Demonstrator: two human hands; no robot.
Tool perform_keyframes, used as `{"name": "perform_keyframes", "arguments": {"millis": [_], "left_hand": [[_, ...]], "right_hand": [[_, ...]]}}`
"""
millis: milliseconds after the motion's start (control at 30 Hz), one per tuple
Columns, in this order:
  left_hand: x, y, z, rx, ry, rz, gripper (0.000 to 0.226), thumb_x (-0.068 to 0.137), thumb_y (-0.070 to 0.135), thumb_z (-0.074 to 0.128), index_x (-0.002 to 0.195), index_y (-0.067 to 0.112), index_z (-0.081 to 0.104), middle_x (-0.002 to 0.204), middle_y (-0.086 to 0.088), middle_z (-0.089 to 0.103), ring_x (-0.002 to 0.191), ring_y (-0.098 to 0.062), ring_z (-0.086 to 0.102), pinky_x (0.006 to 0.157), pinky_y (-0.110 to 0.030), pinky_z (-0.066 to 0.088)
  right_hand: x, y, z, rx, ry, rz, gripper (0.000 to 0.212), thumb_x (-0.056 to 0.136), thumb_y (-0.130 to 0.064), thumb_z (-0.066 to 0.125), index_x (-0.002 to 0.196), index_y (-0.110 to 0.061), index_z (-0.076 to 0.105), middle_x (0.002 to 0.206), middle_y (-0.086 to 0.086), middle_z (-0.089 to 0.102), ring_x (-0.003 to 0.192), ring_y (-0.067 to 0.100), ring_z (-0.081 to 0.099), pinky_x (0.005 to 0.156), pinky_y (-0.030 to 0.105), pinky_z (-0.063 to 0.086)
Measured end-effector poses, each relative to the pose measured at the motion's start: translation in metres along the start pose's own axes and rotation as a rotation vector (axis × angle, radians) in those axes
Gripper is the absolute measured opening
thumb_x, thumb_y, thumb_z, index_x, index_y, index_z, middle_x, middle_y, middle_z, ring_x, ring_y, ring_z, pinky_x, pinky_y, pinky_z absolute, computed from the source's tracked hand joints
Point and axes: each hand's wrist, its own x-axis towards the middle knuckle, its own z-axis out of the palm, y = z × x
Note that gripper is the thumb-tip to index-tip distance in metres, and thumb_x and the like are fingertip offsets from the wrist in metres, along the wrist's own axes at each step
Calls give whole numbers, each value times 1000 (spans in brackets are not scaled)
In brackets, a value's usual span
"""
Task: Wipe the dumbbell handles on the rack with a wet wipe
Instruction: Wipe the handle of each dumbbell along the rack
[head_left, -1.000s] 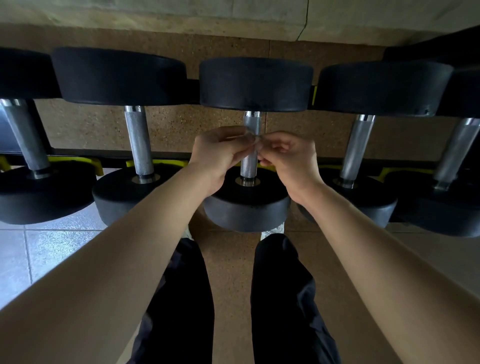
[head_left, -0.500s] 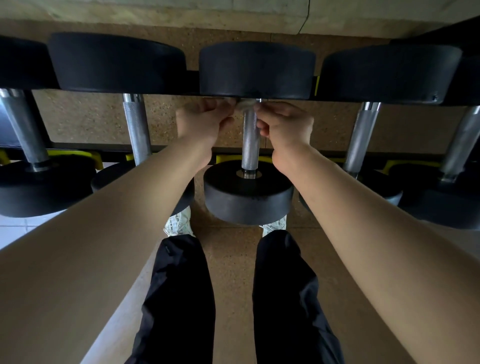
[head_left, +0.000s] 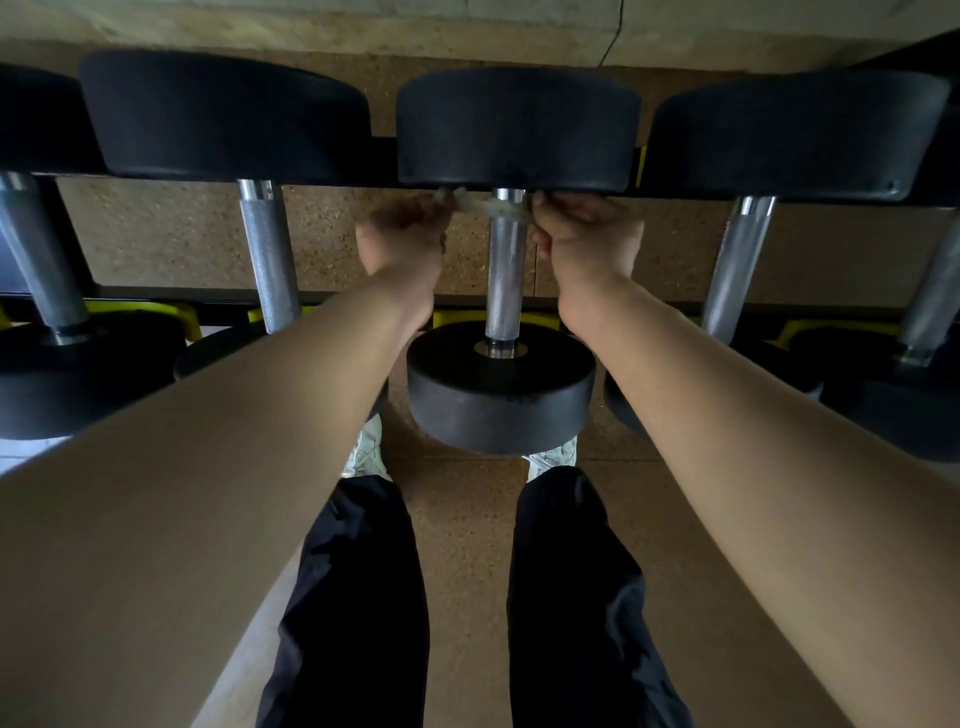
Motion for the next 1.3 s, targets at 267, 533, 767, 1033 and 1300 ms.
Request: {"name": "perform_keyframes", "arguments": {"millis": [267, 533, 767, 1033, 1300], "left_hand": [[-19, 11, 10, -77, -146, -28, 20, 94, 9, 70, 77, 17, 70, 79, -1, 76, 73, -11, 67, 72, -24, 56], [-37, 7, -6, -213, -203, 38, 37, 87, 2, 66, 57, 24, 69, 78, -2, 69, 82, -20, 59, 77, -33, 50], [-39, 5, -18, -32, -480, 128, 18, 93, 19, 70, 105, 5, 73, 97, -19, 75, 90, -35, 74, 84, -47, 62], [-30, 19, -28, 330, -684, 22, 30, 75, 45, 82, 87, 17, 77, 82, 1, 76, 82, -13, 71, 78, -26, 56], [-13, 21, -34, 380, -394, 178, 10, 81, 23, 86, 79, 24, 76, 71, 5, 74, 72, -14, 72, 68, -27, 61]], "right_hand": [[30, 4, -22, 226, 125, 258, 22, 98, -6, 59, 118, -1, 66, 104, 9, 72, 78, 14, 74, 61, 18, 56], [-5, -10, -31, 53, -31, 70, 10, 88, 0, 72, 89, -9, 67, 87, 8, 73, 78, 18, 72, 77, 33, 63], [-32, -8, -34, -237, -359, -177, 53, 82, 0, 78, 131, -17, 63, 80, 12, 74, 71, 22, 71, 65, 31, 58], [-24, 0, -39, -422, -402, -328, 16, 90, -13, 76, 104, -6, 75, 81, 6, 75, 70, 19, 73, 63, 32, 60], [-14, -4, -35, -2, -252, -24, 10, 92, -1, 69, 96, -9, 73, 86, 7, 77, 80, 21, 75, 74, 30, 60]]}}
